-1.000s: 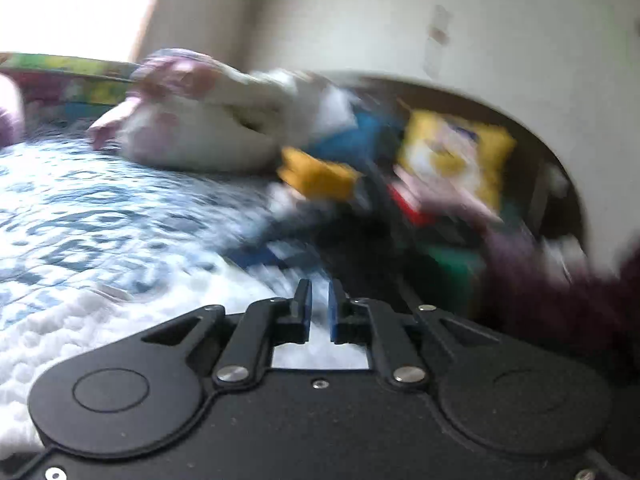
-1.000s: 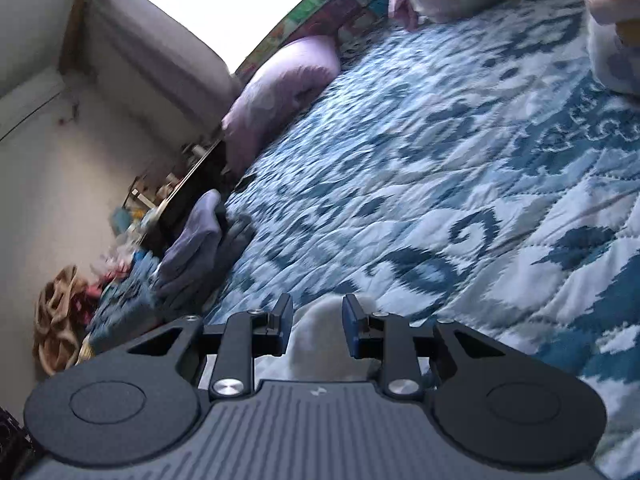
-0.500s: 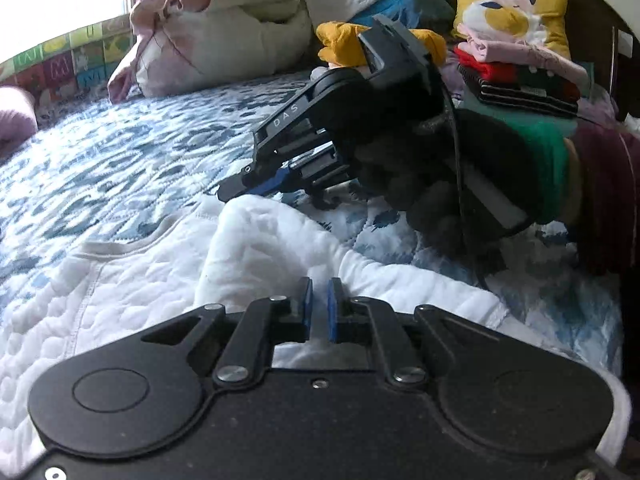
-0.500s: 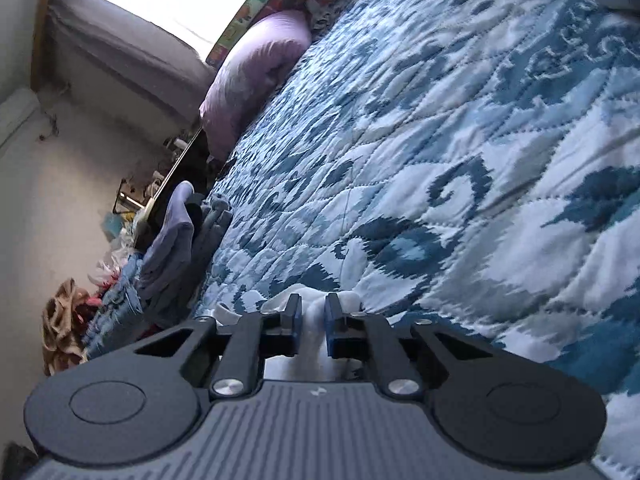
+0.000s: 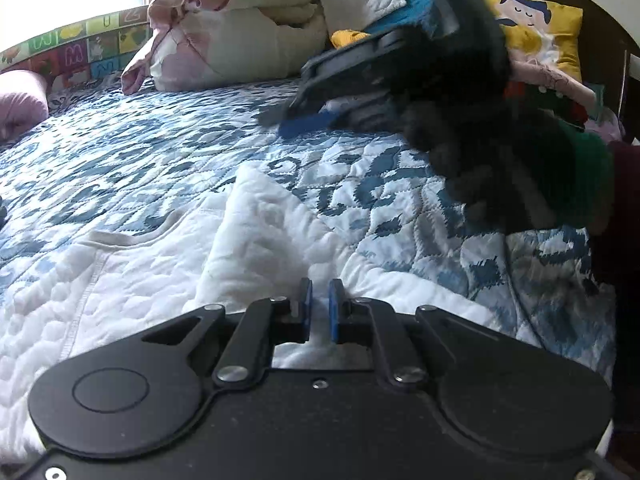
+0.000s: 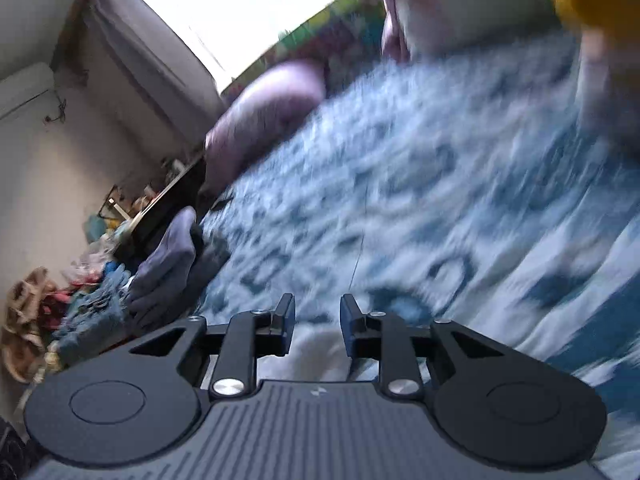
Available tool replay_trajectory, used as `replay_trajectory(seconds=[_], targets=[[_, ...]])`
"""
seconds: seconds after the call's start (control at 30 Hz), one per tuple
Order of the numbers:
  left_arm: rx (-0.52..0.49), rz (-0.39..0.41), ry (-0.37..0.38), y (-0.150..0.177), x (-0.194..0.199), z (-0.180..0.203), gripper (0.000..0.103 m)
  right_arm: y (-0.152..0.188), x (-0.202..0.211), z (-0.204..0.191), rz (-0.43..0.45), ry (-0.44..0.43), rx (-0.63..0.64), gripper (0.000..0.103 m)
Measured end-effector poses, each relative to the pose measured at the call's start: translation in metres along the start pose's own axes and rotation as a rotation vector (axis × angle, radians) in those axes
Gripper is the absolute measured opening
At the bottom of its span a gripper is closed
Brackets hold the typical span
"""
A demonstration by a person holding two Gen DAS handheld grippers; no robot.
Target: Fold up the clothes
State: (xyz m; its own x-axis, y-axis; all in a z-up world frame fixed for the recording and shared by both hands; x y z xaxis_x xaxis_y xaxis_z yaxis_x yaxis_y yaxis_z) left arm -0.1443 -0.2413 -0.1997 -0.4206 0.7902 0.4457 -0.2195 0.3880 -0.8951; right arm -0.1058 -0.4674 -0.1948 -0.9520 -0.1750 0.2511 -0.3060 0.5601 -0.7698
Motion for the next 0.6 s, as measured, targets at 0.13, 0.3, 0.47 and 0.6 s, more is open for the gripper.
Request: replay_trajectory(seconds=[0.13, 0.3, 0.47, 0.6], targets=[[0.005, -0.007, -0.01, 0.001, -0.001, 0.001, 0.005, 0.004, 0.005, -0.02, -0.023, -0.068, 0.123, 0.027], [0.04, -0.011, 0.0, 0.001, -0.002, -0.003, 0.005, 0.029, -0.034, -0.013, -0.157, -0.025, 0.14, 0.026], [0.064, -0.019, 0.023, 0.002, -0.004, -0.008, 0.005, 0.035, -0.055, 0.003, -0.226, -0.001, 0.086, 0.022], [0.061, -0.028, 0.023, 0.002, -0.005, -0.007, 0.005, 0.036, -0.063, 0.007, -0.235, -0.008, 0.07, 0.02]])
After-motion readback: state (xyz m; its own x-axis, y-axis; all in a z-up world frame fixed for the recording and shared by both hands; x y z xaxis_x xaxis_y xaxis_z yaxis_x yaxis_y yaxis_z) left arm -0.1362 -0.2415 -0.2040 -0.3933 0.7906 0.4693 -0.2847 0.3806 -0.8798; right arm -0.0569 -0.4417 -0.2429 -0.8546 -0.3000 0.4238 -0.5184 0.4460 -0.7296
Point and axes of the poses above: each gripper's, at about its wrist camera, not at the fingertips, and x roughly against the way its jaws point, z to its right, y to its underside, the point moved 2 cm from there along -x, roughly the way its jaws point, and after that the axes turned 9 degrees about z, right-handed, at the moved point
